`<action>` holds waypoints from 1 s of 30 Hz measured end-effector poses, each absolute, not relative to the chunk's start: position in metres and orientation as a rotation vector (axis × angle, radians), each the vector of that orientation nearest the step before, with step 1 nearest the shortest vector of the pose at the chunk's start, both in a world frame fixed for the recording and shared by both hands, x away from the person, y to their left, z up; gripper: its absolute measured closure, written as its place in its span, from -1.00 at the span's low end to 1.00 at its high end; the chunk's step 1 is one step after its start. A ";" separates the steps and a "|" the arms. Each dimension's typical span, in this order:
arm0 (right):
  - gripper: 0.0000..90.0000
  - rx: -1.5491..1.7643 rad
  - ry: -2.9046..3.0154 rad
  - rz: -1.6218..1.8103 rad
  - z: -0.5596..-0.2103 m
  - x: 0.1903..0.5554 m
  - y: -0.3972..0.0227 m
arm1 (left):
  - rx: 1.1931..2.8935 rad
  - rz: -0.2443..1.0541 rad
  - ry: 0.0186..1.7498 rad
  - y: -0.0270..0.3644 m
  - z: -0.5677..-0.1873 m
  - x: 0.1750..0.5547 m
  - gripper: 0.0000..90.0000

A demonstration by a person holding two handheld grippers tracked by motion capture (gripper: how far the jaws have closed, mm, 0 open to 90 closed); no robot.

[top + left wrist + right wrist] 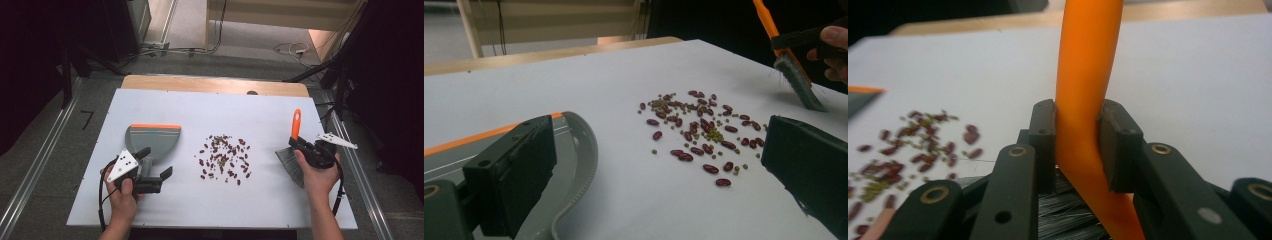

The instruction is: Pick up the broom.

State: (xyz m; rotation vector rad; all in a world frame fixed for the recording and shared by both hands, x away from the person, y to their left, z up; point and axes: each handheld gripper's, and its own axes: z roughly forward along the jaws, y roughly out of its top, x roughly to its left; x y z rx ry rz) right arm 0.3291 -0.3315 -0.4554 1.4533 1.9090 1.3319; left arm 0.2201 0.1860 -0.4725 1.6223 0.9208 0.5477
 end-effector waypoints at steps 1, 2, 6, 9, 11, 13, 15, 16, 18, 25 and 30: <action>0.54 1.441 1.882 1.354 -0.454 0.326 -0.332 | 1.619 0.550 0.920 0.185 -0.472 0.220 -0.96; 0.54 1.441 1.882 1.354 -0.454 0.326 -0.332 | 1.619 0.550 0.920 0.185 -0.472 0.220 -0.96; 0.54 1.380 1.864 1.414 -0.448 0.320 -0.332 | 1.615 0.559 0.921 0.186 -0.471 0.218 -0.96; 0.54 1.347 1.842 1.454 -0.440 0.316 -0.328 | 1.604 0.562 0.922 0.187 -0.469 0.217 -0.96; 0.54 1.329 1.831 1.482 -0.434 0.313 -0.324 | 1.607 0.573 0.926 0.186 -0.467 0.217 -0.95; 0.54 1.304 1.820 1.506 -0.429 0.310 -0.319 | 1.609 0.582 0.926 0.183 -0.466 0.218 -0.94; 0.55 1.279 1.817 1.527 -0.425 0.308 -0.314 | 1.612 0.586 0.924 0.182 -0.465 0.218 -0.94; 0.55 1.265 1.819 1.525 -0.423 0.307 -0.311 | 1.611 0.584 0.923 0.181 -0.465 0.219 -0.94; 0.54 1.239 1.825 1.540 -0.419 0.305 -0.305 | 1.612 0.590 0.921 0.177 -0.464 0.220 -0.94; 0.55 1.175 1.849 1.575 -0.414 0.299 -0.284 | 1.609 0.585 0.904 0.164 -0.457 0.225 -0.94; 0.54 1.139 1.862 1.576 -0.415 0.297 -0.269 | 1.602 0.568 0.884 0.155 -0.455 0.227 -0.94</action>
